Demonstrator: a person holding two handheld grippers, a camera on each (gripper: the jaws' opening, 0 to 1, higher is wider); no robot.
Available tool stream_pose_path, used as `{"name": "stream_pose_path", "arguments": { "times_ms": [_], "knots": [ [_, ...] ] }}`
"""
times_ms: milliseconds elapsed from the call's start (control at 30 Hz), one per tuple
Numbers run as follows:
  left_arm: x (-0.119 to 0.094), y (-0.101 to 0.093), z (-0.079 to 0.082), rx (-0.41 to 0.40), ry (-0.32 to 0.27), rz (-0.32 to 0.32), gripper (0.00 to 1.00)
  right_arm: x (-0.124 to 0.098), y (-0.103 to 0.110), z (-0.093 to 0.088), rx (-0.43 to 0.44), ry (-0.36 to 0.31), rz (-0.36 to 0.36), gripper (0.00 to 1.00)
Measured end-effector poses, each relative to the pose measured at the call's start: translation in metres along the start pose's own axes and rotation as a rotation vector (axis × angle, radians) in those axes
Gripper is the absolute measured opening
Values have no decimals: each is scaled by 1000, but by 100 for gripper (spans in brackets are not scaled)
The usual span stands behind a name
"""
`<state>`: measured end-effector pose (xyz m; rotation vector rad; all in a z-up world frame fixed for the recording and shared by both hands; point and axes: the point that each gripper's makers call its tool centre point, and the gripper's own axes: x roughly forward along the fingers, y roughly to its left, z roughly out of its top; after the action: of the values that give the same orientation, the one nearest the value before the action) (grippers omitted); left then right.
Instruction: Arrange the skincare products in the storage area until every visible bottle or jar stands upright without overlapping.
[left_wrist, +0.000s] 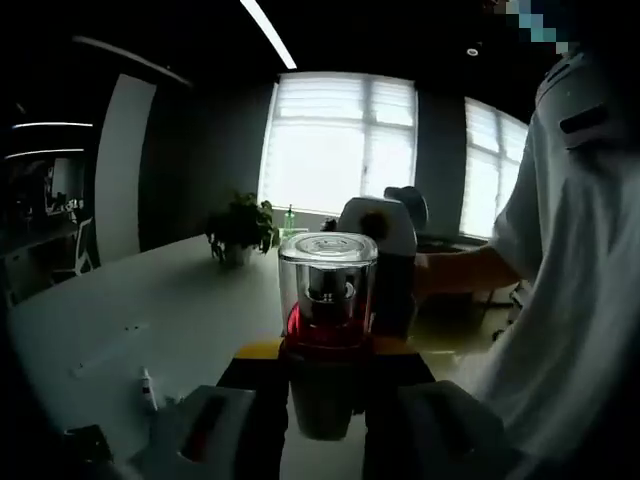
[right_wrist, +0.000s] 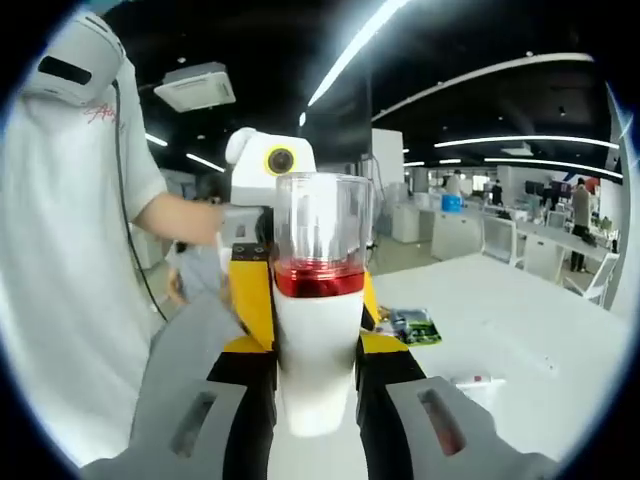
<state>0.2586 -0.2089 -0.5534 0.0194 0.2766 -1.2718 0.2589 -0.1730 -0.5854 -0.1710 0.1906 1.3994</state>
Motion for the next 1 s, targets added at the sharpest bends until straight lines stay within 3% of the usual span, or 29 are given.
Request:
{"name": "stream_pose_path", "arguments": {
  "times_ms": [133, 300, 433, 600, 800, 1000],
  "knots": [
    [10, 12, -12, -7, 35, -6, 24, 1, -10, -16, -17, 7, -16, 30],
    [21, 27, -34, 58, 97, -42, 24, 5, -20, -38, -119, 43, -23, 30],
    [30, 34, -49, 77, 127, -72, 24, 6, -28, -59, -130, 69, -4, 29],
    [43, 43, -63, 76, 158, -95, 24, 6, -37, -76, -108, 71, 0, 29],
    [59, 55, -78, 73, 190, -120, 24, 4, -52, -95, -42, 26, -34, 29],
    [76, 69, -91, 61, 200, -147, 24, 2, -68, -114, 9, 22, -91, 29]
  ]
}}
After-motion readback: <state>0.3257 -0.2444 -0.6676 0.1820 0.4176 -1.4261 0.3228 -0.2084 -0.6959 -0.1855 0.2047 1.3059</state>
